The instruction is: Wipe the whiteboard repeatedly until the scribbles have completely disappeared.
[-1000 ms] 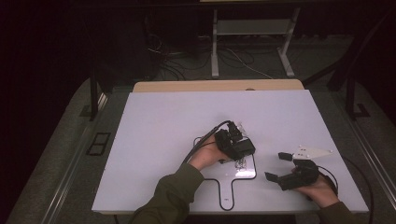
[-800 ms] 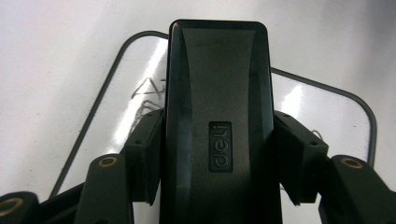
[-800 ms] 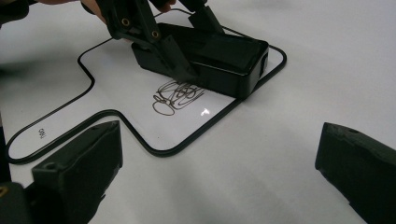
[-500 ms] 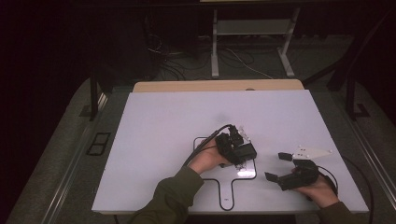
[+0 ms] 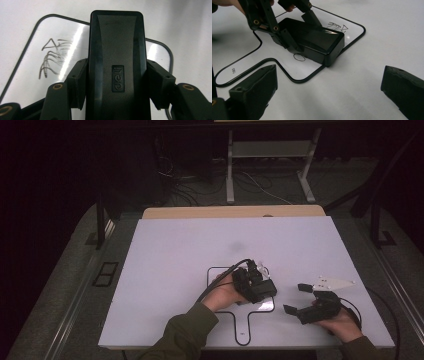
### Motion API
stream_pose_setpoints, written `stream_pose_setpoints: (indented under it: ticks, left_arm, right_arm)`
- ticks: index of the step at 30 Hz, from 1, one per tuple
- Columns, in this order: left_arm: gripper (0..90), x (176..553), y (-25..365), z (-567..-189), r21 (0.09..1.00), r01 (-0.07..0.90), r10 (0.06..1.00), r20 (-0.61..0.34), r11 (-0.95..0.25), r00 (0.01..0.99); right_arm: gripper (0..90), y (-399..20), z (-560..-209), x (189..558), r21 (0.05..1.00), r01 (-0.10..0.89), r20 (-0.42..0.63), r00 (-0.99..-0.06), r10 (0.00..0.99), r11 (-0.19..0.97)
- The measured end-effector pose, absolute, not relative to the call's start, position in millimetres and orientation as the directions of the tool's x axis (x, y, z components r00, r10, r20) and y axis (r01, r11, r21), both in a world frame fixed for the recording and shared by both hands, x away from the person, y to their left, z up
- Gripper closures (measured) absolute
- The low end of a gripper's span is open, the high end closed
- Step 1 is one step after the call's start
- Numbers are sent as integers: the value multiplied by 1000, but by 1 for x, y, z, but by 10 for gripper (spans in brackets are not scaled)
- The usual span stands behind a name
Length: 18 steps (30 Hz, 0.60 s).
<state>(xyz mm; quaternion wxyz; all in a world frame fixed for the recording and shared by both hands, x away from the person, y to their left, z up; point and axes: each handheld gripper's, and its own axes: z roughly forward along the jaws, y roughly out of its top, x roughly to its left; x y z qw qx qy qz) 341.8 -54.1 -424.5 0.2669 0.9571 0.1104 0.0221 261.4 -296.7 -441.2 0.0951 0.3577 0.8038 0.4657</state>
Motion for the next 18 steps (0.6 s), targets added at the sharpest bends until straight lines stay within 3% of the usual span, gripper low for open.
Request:
stream_pose_setpoints:
  ticks: [18]
  left_arm:
    - [394, 326, -53, -424, 512, 204, 208, -51, -834, 977]
  right_arm:
    - [0, -297, -441, 261, 817, 486, 179, -725, 665, 311]
